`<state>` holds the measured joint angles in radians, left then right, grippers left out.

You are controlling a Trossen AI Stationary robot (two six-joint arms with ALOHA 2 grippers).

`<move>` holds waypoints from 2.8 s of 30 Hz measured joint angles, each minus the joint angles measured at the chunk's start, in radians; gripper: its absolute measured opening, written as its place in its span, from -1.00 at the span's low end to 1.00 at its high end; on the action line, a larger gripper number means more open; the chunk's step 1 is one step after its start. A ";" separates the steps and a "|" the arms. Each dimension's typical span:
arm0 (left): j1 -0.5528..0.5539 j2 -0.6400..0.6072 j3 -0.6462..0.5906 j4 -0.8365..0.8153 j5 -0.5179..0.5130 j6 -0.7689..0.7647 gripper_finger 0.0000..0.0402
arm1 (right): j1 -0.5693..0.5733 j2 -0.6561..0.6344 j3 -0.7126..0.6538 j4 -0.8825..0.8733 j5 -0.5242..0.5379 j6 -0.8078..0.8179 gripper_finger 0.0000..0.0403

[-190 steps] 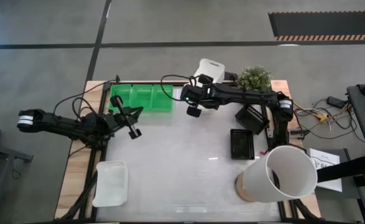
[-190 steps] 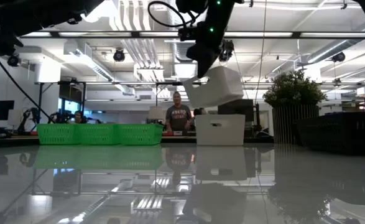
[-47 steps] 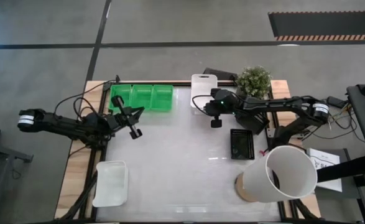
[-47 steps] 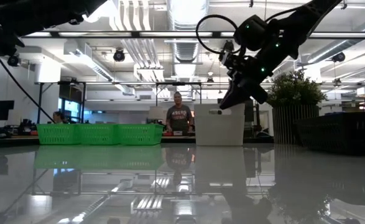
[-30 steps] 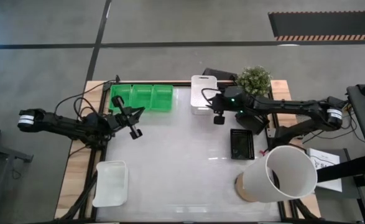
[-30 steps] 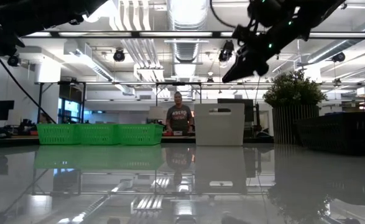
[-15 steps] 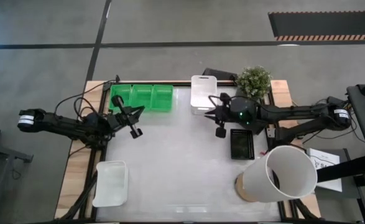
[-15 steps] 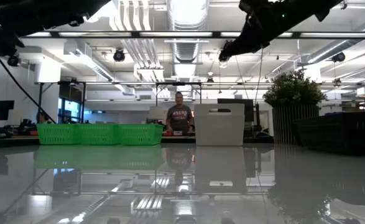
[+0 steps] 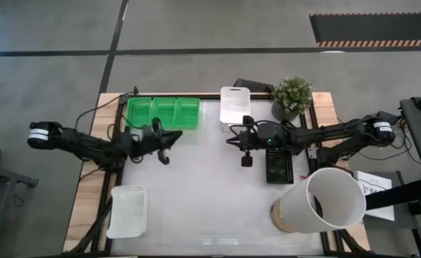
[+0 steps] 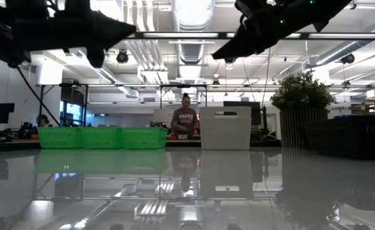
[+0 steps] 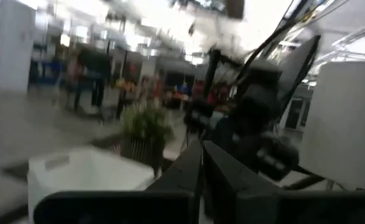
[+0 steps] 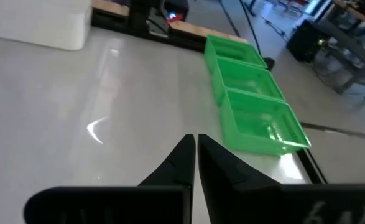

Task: Stack baskets by color
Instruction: Stack the left black bin on top of the right black bin

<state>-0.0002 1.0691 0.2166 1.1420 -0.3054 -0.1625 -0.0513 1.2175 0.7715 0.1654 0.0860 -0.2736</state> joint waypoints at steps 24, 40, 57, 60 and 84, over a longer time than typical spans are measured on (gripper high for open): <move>0.006 0.184 0.317 -0.920 -0.119 -0.312 -1.00 | 0.028 -0.066 -0.003 -0.214 -0.016 -0.012 -0.94; 0.007 0.167 0.320 -0.811 -0.130 0.025 -1.00 | 0.050 -0.034 0.221 -1.113 -0.016 1.023 -0.94; 0.007 0.164 0.318 -0.811 -0.131 0.100 -1.00 | 0.049 0.171 0.229 -1.242 0.018 1.288 -0.37; 0.007 0.164 0.318 -0.812 -0.130 0.101 -1.00 | 0.049 0.214 0.236 -1.240 0.022 1.287 -0.30; 0.007 0.164 0.299 -0.812 -0.130 0.092 -1.00 | 0.049 0.191 0.247 -1.233 -0.006 1.269 -0.95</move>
<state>0.0071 1.2335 0.5159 0.3298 -0.4358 -0.0708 -0.0021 1.4082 1.0180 -1.0674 0.0802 0.9950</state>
